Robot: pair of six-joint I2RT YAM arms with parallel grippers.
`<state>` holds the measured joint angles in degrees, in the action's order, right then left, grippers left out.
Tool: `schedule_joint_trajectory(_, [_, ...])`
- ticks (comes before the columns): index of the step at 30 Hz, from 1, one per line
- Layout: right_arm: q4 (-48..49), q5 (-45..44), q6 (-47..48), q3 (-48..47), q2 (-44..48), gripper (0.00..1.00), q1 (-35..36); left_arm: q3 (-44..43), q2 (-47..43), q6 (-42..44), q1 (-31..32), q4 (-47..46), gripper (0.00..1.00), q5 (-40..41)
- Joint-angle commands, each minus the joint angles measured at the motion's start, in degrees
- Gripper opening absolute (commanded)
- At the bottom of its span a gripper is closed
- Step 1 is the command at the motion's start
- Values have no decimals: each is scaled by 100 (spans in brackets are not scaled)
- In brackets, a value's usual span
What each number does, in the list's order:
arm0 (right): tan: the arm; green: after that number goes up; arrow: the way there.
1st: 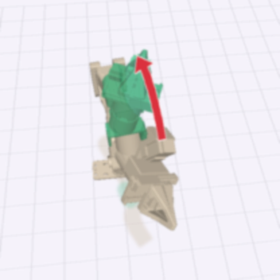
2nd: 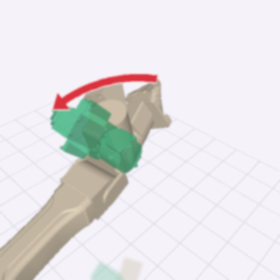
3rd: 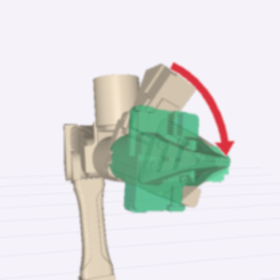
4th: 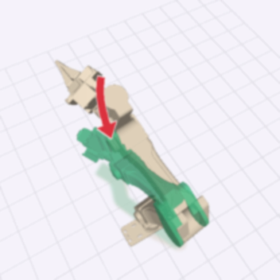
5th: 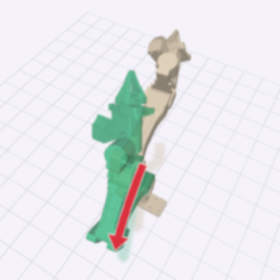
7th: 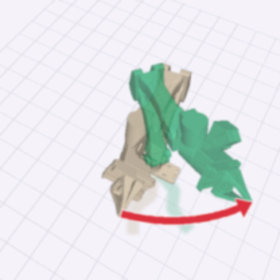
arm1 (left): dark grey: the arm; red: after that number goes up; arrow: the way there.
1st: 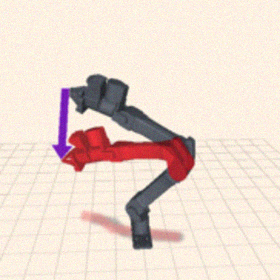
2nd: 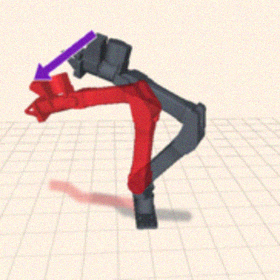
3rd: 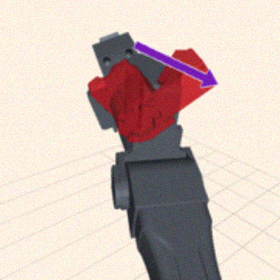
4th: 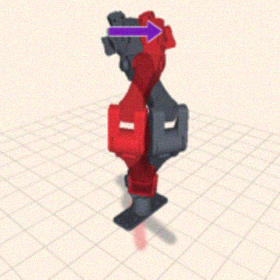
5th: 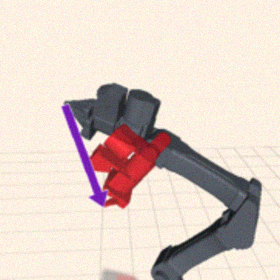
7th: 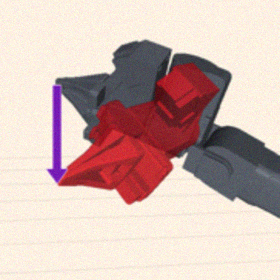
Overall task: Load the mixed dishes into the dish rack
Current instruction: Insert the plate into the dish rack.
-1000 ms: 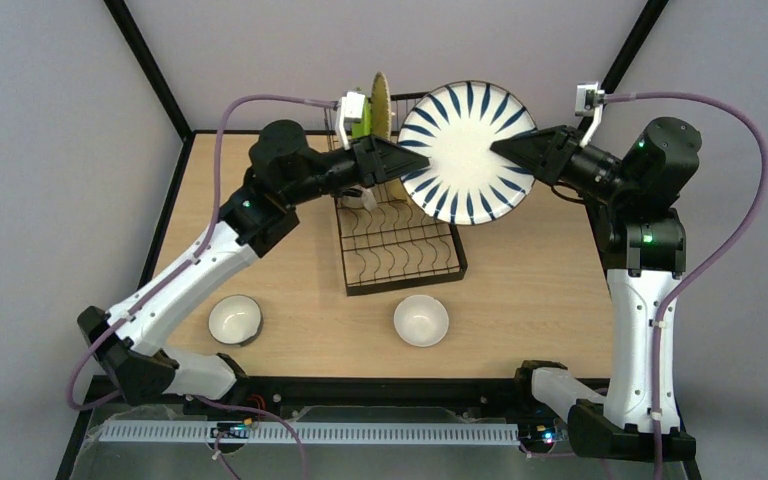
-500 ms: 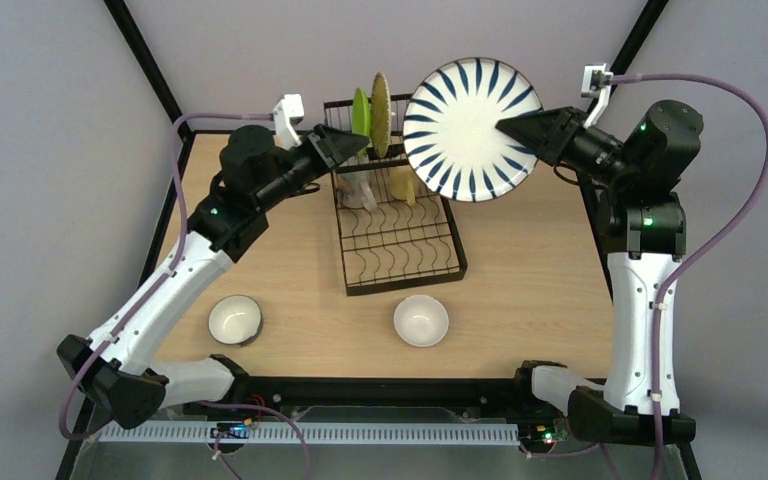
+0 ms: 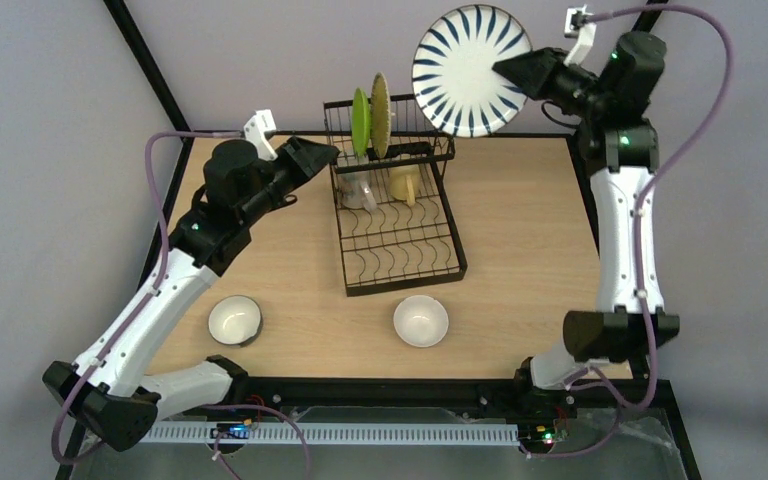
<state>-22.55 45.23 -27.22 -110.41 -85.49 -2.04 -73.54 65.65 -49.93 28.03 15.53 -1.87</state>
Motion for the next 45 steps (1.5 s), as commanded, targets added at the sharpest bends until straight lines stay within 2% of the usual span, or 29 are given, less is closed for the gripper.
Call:
schedule_joint_trajectory(1, [3, -682, 615, -1083, -715, 0, 186, 286, -122, 223, -34, 238, 99, 174])
schedule_joint_trajectory(4, [-340, -944, 835, -1950, -1354, 0, 342, 334, -107, 287, -32, 342, 99, 178])
schedule_joint_trajectory(7, [-380, -1193, 965, -2334, -1759, 0, 381, 349, -38, 414, -29, 406, 99, 338])
schedule_joint_trajectory(18, [-405, -2928, 2229, -2329, -2281, 0, 1397, 550, -22, 498, -27, 491, 99, 804])
schedule_joint_trajectory(29, [-10, -5453, 3228, -2257, -2444, 0, 2416, 920, -318, 609, -32, 493, 99, 850])
schedule_joint_trajectory(36, [364, -6350, 3554, -2049, -2440, 0, 2597, 997, -322, 674, -34, 456, 99, 804])
schedule_joint_trajectory(45, [385, -6669, 3668, -2029, -2603, 0, 2726, 1012, -226, 677, -27, 391, 99, 778])
